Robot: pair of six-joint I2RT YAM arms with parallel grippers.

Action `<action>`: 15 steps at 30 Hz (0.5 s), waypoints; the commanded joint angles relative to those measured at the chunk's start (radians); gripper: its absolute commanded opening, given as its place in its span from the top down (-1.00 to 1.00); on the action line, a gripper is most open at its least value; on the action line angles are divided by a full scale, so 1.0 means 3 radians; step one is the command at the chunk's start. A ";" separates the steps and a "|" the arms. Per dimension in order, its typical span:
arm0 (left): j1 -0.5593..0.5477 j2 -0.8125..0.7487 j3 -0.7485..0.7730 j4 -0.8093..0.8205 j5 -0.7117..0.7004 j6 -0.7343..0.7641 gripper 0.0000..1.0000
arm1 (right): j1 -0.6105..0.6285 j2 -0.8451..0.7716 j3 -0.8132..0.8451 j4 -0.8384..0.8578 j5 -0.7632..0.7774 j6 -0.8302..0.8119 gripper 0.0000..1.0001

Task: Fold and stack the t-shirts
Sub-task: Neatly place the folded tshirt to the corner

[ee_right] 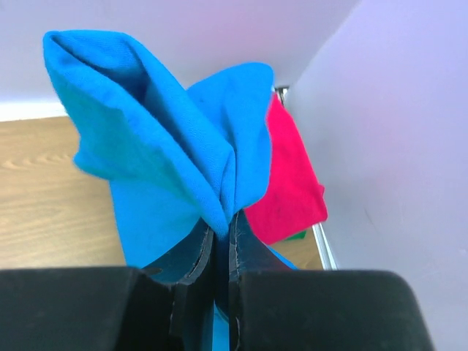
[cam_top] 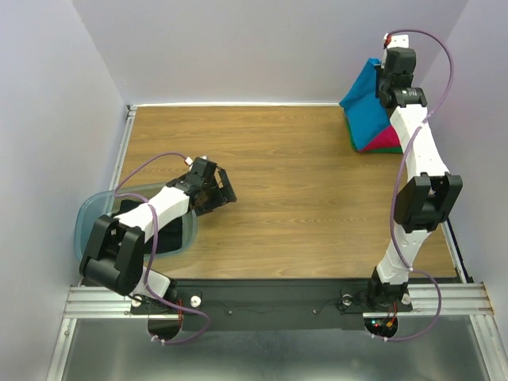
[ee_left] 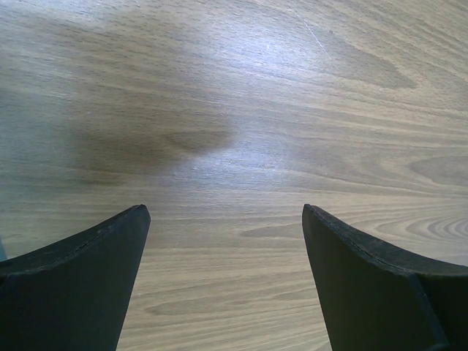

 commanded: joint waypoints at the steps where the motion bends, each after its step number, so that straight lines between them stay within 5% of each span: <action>1: 0.0011 -0.0002 0.0117 0.0008 -0.0012 0.0074 -0.96 | -0.0007 -0.0050 0.0237 0.0184 -0.0009 0.0098 0.99; 15: 0.0031 0.0095 0.0133 0.0008 -0.0022 0.0115 -0.96 | -0.0252 0.0287 0.0324 0.0143 -0.0198 0.0282 0.99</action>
